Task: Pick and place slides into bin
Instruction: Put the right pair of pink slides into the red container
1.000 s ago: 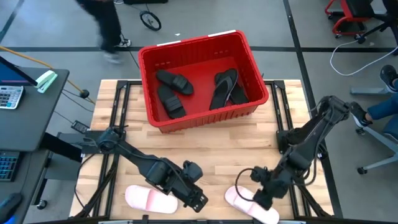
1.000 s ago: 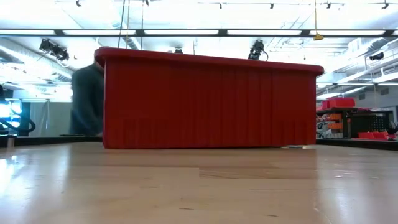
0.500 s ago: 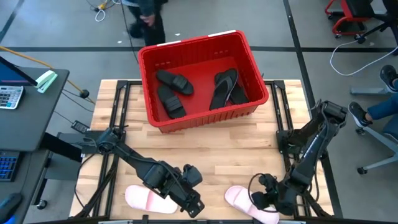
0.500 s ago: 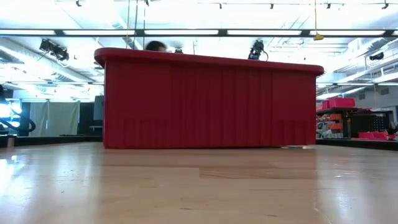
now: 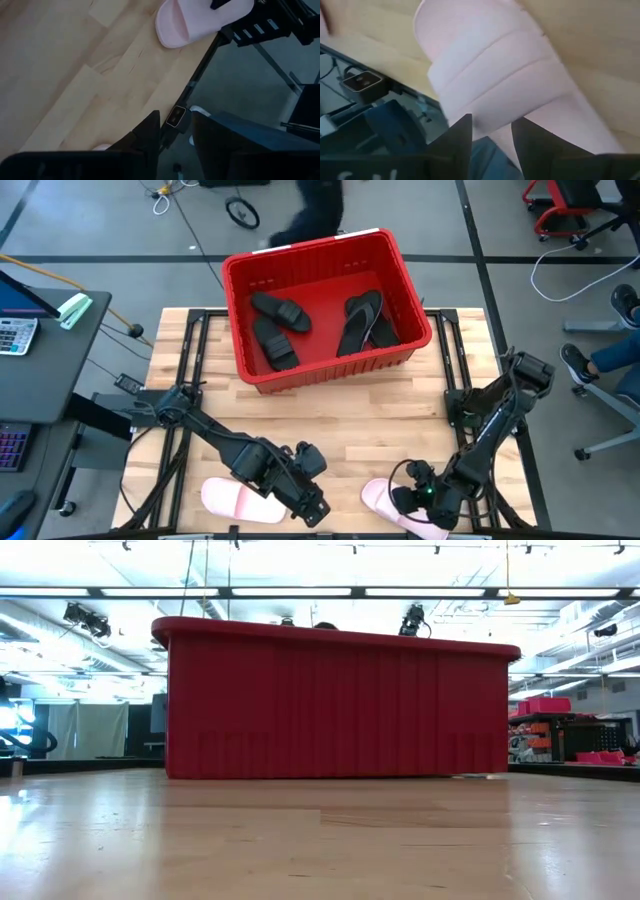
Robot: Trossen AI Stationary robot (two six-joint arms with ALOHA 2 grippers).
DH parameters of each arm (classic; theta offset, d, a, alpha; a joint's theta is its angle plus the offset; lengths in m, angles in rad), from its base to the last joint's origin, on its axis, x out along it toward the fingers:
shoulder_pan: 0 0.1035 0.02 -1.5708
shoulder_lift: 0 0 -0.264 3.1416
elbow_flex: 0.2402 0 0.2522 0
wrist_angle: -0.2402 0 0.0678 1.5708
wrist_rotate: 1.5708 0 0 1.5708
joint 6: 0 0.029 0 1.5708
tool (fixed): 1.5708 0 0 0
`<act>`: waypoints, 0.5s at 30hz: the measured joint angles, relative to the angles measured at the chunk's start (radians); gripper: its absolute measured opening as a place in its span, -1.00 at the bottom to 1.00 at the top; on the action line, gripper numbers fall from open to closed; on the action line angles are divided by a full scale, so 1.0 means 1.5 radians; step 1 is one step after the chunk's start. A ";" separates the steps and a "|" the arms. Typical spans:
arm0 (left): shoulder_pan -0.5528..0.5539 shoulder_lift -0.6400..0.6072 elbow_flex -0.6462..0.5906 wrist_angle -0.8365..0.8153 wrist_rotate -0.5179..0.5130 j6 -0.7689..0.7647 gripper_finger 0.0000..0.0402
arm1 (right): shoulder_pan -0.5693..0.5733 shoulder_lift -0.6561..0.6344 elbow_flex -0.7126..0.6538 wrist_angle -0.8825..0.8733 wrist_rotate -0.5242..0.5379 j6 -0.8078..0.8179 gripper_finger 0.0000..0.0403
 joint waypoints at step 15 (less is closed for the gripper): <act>0.001 0.000 0.000 0.001 -0.010 0.002 -0.44 | -0.048 0.014 0.001 -0.013 0.148 -0.074 -0.29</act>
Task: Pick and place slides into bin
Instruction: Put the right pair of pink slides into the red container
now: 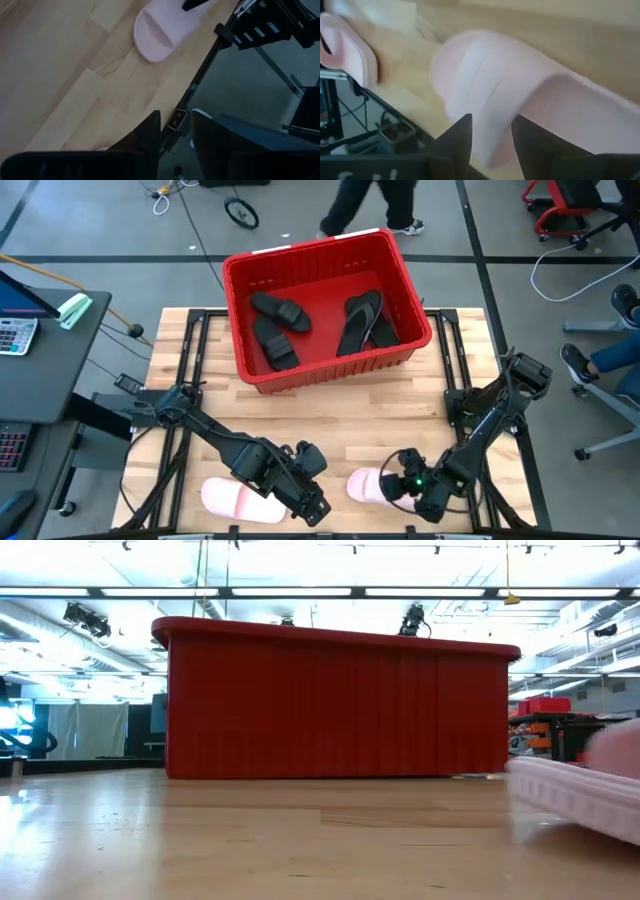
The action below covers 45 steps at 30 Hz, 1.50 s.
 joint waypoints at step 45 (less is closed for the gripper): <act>0.010 0.000 0.000 0.000 -0.002 -0.008 -0.55 | -0.110 0.004 0.000 0.121 -0.181 -0.439 -0.04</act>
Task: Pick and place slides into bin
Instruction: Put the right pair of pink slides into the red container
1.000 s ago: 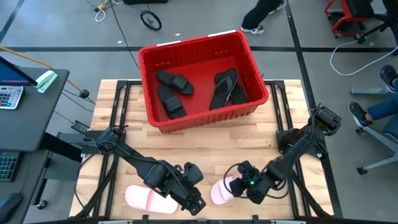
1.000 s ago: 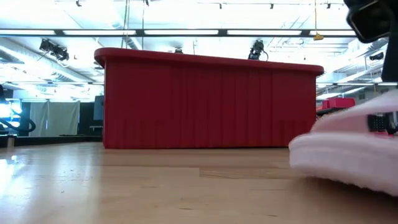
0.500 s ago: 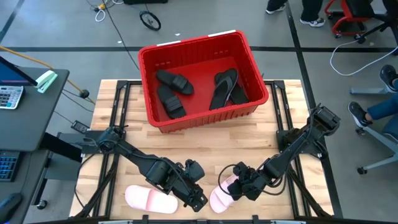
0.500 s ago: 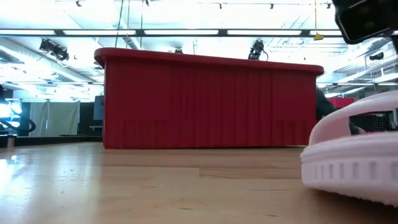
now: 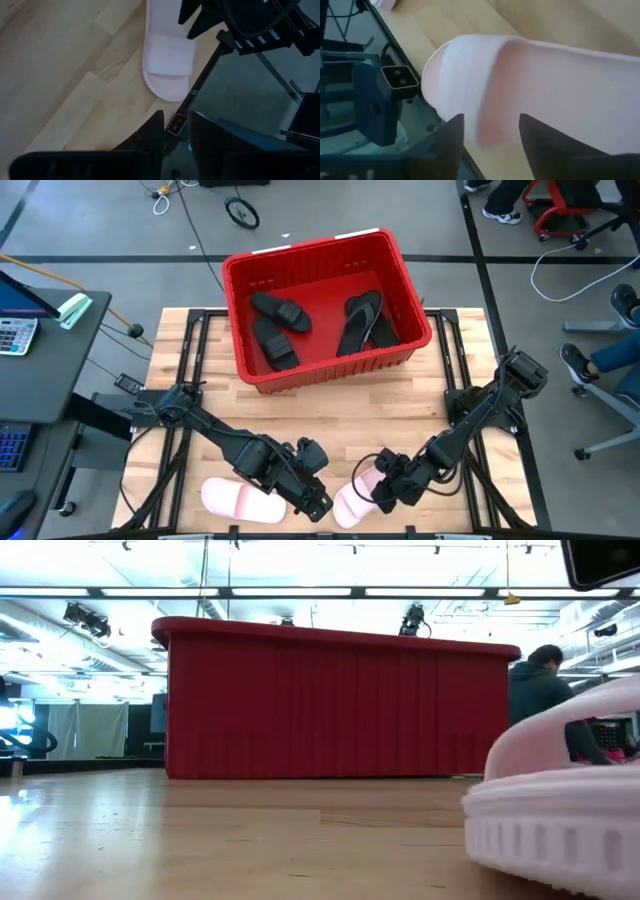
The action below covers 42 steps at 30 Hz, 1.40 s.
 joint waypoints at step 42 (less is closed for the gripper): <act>0.002 -0.001 0.016 0.002 -0.001 -0.127 -0.77 | -0.053 -0.136 0.000 0.144 0.047 -0.208 -0.94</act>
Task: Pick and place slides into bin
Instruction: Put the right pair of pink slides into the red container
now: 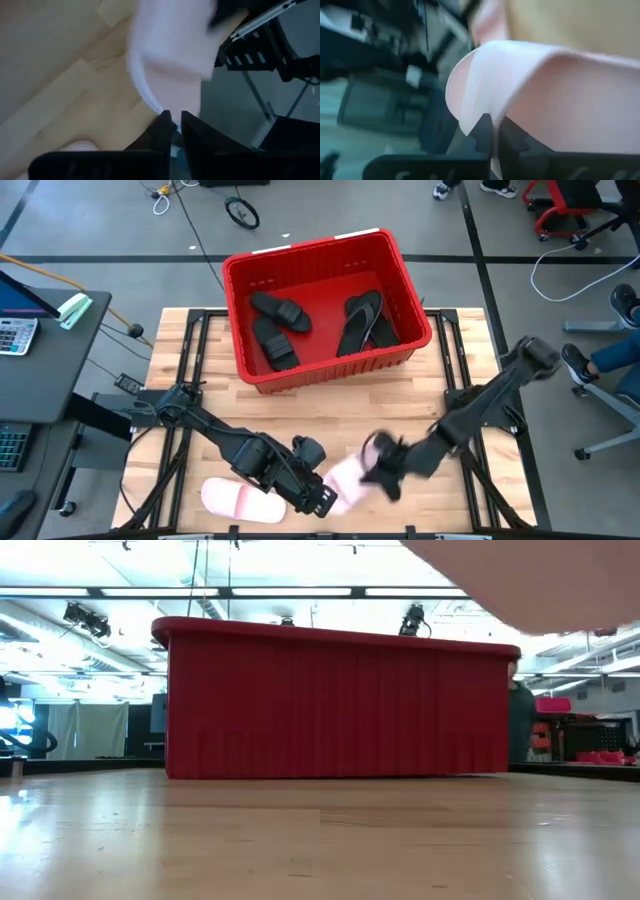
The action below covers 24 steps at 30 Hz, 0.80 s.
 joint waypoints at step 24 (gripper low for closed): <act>0.155 -0.069 0.035 0.025 -0.049 0.157 -0.92 | -0.774 -0.107 0.235 -0.157 -0.313 -0.428 -0.95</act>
